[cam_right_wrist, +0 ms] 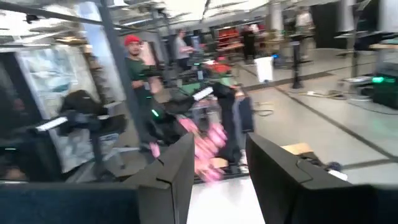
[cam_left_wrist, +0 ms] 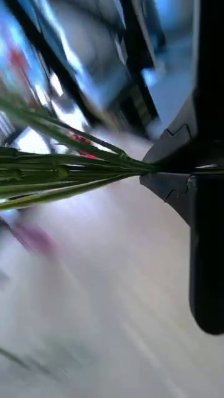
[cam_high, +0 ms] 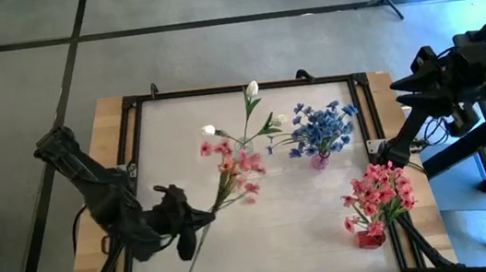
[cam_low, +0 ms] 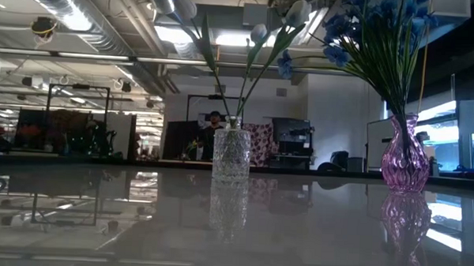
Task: Sort flowers into vase by color
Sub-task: Put the pink flower into the red vase
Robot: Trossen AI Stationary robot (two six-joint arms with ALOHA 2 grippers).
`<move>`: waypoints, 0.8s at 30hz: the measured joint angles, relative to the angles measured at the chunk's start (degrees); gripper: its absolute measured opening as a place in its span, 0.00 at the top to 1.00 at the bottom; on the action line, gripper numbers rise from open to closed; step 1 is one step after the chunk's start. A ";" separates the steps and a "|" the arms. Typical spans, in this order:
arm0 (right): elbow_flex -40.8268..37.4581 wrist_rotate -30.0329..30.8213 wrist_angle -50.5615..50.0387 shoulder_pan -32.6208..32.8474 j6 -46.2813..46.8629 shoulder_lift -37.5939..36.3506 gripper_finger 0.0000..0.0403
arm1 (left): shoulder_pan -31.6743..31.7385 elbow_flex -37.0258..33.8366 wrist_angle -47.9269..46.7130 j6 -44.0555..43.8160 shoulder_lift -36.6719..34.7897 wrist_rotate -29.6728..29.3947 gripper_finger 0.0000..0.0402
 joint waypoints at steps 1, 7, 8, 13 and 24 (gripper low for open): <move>0.00 1.23 0.54 0.01 -0.10 0.68 0.64 | -0.01 1.64 3.31 4.57 -0.01 -1.20 1.00; 0.00 13.05 4.69 0.00 -3.33 6.09 0.53 | 2.90 4.32 30.06 35.90 -0.04 -2.13 1.00; 0.00 14.19 6.11 0.00 -4.30 6.92 0.50 | 3.91 4.35 34.35 40.22 0.03 -0.68 1.00; 0.00 11.91 11.16 -0.05 -5.44 10.04 0.33 | 11.43 4.41 48.74 53.80 1.56 11.29 1.00; -0.02 -12.98 14.53 -18.81 4.65 23.56 0.26 | 26.06 4.41 69.24 54.82 11.33 35.13 1.00</move>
